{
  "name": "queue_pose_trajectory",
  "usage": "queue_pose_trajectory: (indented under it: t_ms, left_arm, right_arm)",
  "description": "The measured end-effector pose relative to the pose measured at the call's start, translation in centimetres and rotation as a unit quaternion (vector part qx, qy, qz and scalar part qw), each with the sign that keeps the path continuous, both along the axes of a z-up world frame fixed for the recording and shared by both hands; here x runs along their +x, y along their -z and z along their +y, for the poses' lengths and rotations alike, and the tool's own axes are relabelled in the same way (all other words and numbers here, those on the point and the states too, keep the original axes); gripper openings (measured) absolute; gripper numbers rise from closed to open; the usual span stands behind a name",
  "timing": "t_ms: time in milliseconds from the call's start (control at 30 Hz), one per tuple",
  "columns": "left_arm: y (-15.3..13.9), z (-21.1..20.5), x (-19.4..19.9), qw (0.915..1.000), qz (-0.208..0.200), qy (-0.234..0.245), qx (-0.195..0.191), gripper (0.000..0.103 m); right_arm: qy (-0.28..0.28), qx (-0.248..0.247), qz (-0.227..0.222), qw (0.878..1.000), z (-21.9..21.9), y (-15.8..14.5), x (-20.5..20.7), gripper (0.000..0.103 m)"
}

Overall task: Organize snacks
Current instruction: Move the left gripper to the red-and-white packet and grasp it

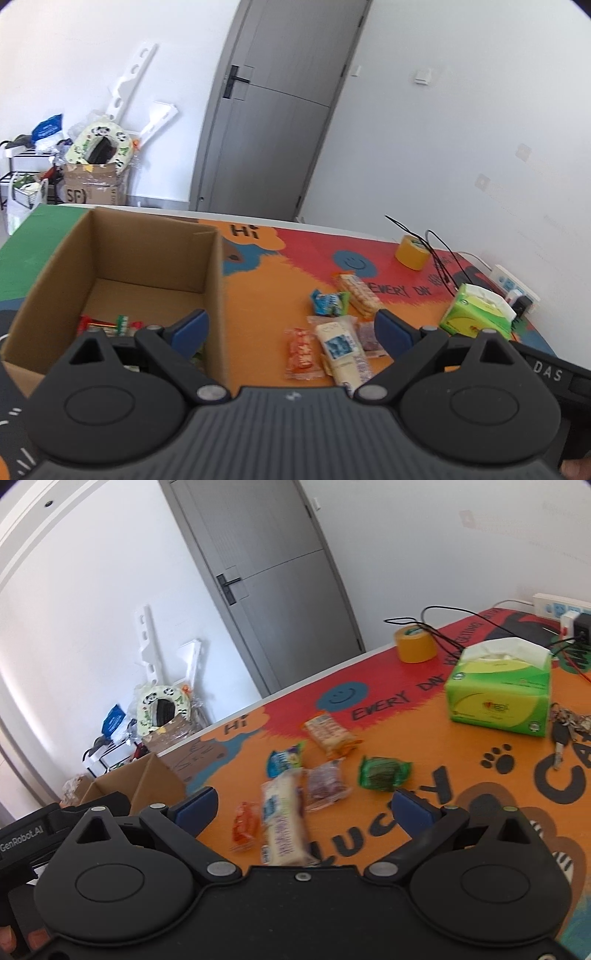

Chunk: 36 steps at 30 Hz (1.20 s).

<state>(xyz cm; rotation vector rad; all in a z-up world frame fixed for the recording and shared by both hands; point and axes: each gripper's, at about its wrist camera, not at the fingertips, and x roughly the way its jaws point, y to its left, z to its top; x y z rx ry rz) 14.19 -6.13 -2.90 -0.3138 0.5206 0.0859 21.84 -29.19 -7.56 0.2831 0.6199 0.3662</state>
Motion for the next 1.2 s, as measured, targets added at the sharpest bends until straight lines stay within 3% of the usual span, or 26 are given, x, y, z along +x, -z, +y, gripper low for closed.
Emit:
queue_pose_trajectory:
  t_ms: [367,533,800,1200]
  left_arm:
    - [0.9,-2.6,2.2,0.9995,0.004,0.026,0.017,0.092]
    - [2.0,-3.2,3.8,0.9993,0.022,0.028,0.011,0.074]
    - [4.3,-3.2,6.6,0.9984,0.056,0.010,-0.005,0.054]
    - [7.3,-3.8,9.9,0.9956,0.094,-0.006,-0.001,0.045]
  right_arm:
    - [0.024,0.009,0.017,1.000,-2.4,1.2,1.9,0.092]
    - [0.027,0.023,0.030,0.999,-3.0,1.7,3.2,0.085]
    - [0.031,0.030,0.055,0.998,-2.6,2.9,6.2,0.076]
    - [0.027,0.020,0.090,0.995,-1.7,5.8,10.1,0.069]
